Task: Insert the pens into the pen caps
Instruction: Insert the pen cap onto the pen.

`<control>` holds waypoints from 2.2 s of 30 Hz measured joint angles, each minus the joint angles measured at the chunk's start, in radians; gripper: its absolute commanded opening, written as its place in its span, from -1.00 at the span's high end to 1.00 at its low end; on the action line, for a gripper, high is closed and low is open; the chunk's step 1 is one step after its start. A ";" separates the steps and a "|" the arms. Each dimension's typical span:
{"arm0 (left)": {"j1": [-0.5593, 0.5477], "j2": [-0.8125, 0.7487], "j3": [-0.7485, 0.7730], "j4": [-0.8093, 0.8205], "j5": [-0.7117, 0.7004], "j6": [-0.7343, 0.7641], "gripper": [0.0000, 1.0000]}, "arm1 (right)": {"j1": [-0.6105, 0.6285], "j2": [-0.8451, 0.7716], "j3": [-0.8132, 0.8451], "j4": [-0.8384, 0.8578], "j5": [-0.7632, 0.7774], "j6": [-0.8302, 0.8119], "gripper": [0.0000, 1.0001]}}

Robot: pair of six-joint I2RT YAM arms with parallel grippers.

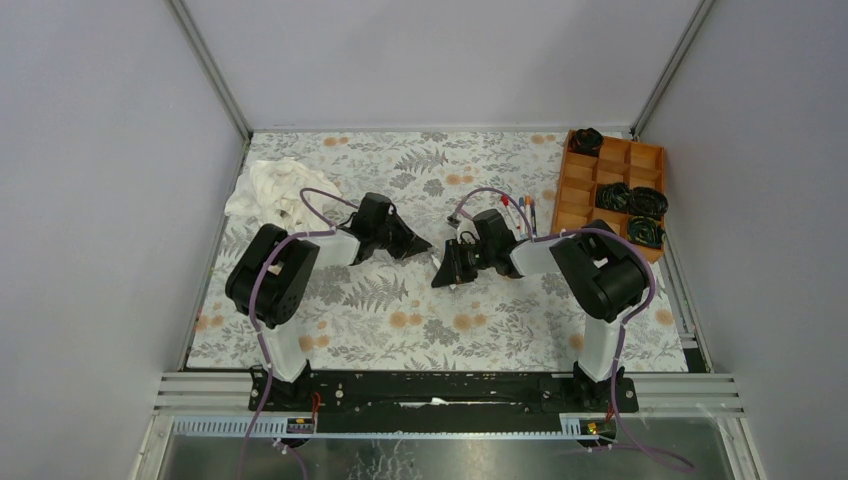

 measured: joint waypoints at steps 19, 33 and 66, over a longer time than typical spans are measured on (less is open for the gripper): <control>0.006 -0.019 -0.014 0.002 -0.009 0.000 1.00 | 0.000 0.001 0.003 -0.009 0.009 0.048 1.00; 0.005 -0.019 -0.027 0.029 0.000 -0.001 1.00 | 0.000 0.004 0.012 -0.027 0.010 0.054 1.00; -0.041 -0.031 -0.056 0.051 -0.012 -0.015 1.00 | 0.000 0.005 0.016 -0.035 0.016 0.069 1.00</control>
